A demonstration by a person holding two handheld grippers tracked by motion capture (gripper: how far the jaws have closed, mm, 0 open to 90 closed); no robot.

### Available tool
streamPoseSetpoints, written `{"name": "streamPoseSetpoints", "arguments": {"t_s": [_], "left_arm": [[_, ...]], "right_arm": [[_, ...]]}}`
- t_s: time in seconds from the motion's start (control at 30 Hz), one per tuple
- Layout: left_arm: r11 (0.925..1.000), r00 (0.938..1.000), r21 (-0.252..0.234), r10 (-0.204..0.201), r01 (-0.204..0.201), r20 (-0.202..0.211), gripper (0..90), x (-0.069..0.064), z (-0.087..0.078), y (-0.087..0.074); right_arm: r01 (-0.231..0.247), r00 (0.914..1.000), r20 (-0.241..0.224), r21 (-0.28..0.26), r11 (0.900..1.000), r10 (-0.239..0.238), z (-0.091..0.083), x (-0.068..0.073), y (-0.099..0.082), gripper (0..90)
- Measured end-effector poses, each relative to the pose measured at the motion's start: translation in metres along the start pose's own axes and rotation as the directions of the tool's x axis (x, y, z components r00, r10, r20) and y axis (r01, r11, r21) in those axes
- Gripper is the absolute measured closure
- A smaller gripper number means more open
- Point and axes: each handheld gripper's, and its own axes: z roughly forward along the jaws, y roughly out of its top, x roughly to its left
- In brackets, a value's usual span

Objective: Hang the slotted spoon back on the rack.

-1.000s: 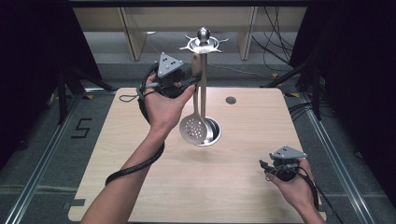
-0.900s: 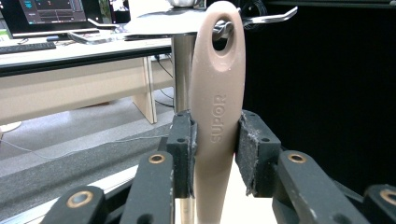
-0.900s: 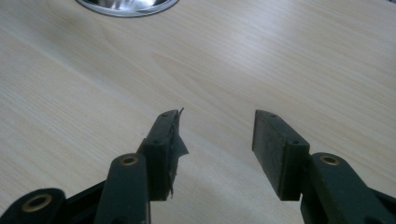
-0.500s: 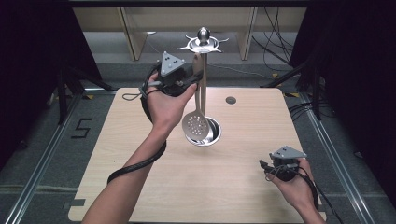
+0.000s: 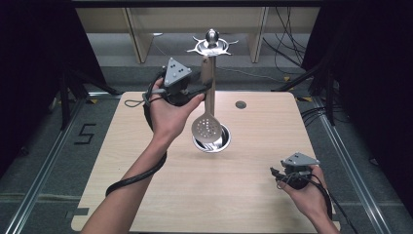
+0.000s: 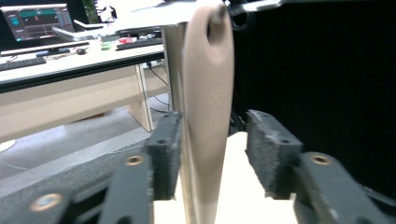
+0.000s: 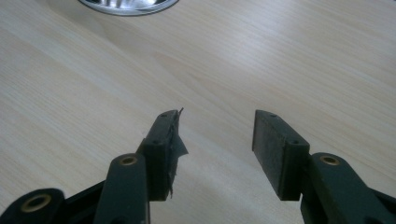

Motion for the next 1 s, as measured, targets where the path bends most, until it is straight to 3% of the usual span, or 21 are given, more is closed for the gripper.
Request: {"name": "streamPoseSetpoints", "arguments": {"t_s": [0.07, 0.13, 0.23, 0.5, 0.67, 0.7, 0.8, 0.83, 0.87, 0.9, 1.0], "left_arm": [[0.9997, 0.9997, -0.001, 0.025, -0.025, 0.007, 46.3, 0.0, -0.007, -0.007], [0.9995, 0.9994, 0.002, 0.033, -0.033, 0.009, 43.7, 0.001, -0.015, -0.015], [0.9987, 0.9987, 0.021, 0.046, -0.047, 0.019, 42.1, 0.004, -0.027, -0.033], [0.9924, 0.9976, 0.105, 0.062, -0.065, 0.031, 41.4, 0.015, -0.057, -0.104], [0.9764, 0.9973, 0.204, 0.065, -0.071, 0.033, 41.3, 0.023, -0.072, -0.16], [0.9732, 0.9958, 0.212, 0.083, -0.089, 0.039, 41.0, 0.025, -0.073, -0.17], [0.9584, 0.9959, 0.271, 0.079, -0.088, 0.045, 40.1, 0.03, -0.08, -0.202], [0.9555, 0.9965, 0.284, 0.066, -0.078, 0.052, 40.2, 0.03, -0.081, -0.21], [0.9481, 0.9966, 0.31, 0.054, -0.071, 0.062, 40.4, 0.031, -0.084, -0.217], [0.9472, 0.9974, 0.318, 0.024, -0.045, 0.068, 40.6, 0.031, -0.086, -0.222], [0.9396, 0.9963, 0.342, -0.017, -0.013, 0.085, 41.1, 0.033, -0.088, -0.228]], "right_arm": [[0.031, 0.9995, 0.005, 0.004, 0.9995, -0.031, -0.001, -0.002, 0.0, 51.5], [0.013, 0.9999, 0.006, -0.004, 0.9999, -0.013, 0.0, -0.001, 0.0, 51.4], [0.024, 0.9997, 0.003, -0.002, 0.9997, -0.024, 0.0, -0.003, 0.0, 51.4], [0.023, 0.9997, 0.0, -0.005, 0.9997, -0.023, 0.0, -0.003, 0.0, 51.0], [0.019, 0.9998, 0.001, -0.004, 0.9998, -0.019, 0.001, -0.003, 0.0, 50.6], [0.003, 1.0, -0.001, 0.0, 1.0, -0.003, 0.001, -0.001, 0.0, 50.5], [-0.008, 0.9999, -0.006, -0.002, 1.0, 0.008, 0.001, -0.001, 0.0, 50.1], [0.007, 0.9999, -0.007, -0.002, 1.0, -0.008, 0.001, -0.002, -0.001, 49.9], [0.03, 0.9995, -0.005, -0.003, 0.9995, -0.03, 0.001, -0.004, -0.001, 49.9], [0.03, 0.9995, -0.01, -0.006, 0.9995, -0.031, 0.002, -0.004, -0.001, 49.7], [0.013, 0.9998, -0.016, -0.004, 0.9999, -0.013, 0.002, -0.003, -0.001, 49.4]]}}
